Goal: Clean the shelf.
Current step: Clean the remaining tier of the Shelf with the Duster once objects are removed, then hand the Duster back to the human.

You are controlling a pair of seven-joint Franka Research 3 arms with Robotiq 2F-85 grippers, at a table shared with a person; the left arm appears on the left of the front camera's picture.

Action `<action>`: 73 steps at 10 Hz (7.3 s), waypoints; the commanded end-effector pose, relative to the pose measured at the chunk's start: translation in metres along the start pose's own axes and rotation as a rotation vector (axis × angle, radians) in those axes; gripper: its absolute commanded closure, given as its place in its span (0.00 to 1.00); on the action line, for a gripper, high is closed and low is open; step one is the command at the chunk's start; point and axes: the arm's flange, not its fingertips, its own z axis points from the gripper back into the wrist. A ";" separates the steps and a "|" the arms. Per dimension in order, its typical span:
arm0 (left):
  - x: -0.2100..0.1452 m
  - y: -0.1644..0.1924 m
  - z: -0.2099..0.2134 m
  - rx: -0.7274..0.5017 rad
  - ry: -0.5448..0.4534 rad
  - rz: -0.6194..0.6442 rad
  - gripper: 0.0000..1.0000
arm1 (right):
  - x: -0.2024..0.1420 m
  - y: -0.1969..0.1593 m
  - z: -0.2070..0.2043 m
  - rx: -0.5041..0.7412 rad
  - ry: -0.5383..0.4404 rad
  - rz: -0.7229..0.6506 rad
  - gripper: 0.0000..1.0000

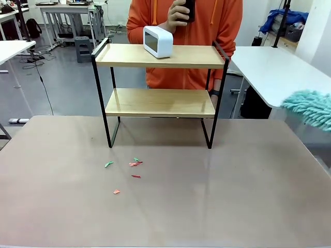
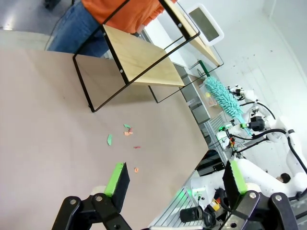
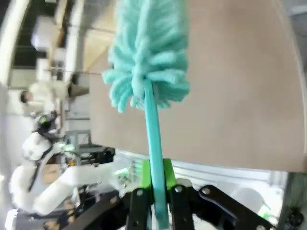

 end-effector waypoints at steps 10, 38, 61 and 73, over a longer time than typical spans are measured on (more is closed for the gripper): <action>0.001 -0.002 -0.001 -0.019 -0.021 -0.020 0.00 | -0.013 0.010 0.021 0.135 0.093 0.053 0.88; -0.056 -0.236 -0.365 -0.673 0.913 -0.451 0.00 | -0.013 0.287 -0.179 0.186 1.007 0.824 0.88; -0.082 -0.234 -0.366 -0.706 1.019 -0.536 1.00 | -0.003 0.269 -0.184 0.266 0.961 0.746 0.05; -0.049 -0.199 -0.314 -0.653 0.808 -0.511 1.00 | 0.001 0.021 -0.258 0.239 0.189 -0.363 0.00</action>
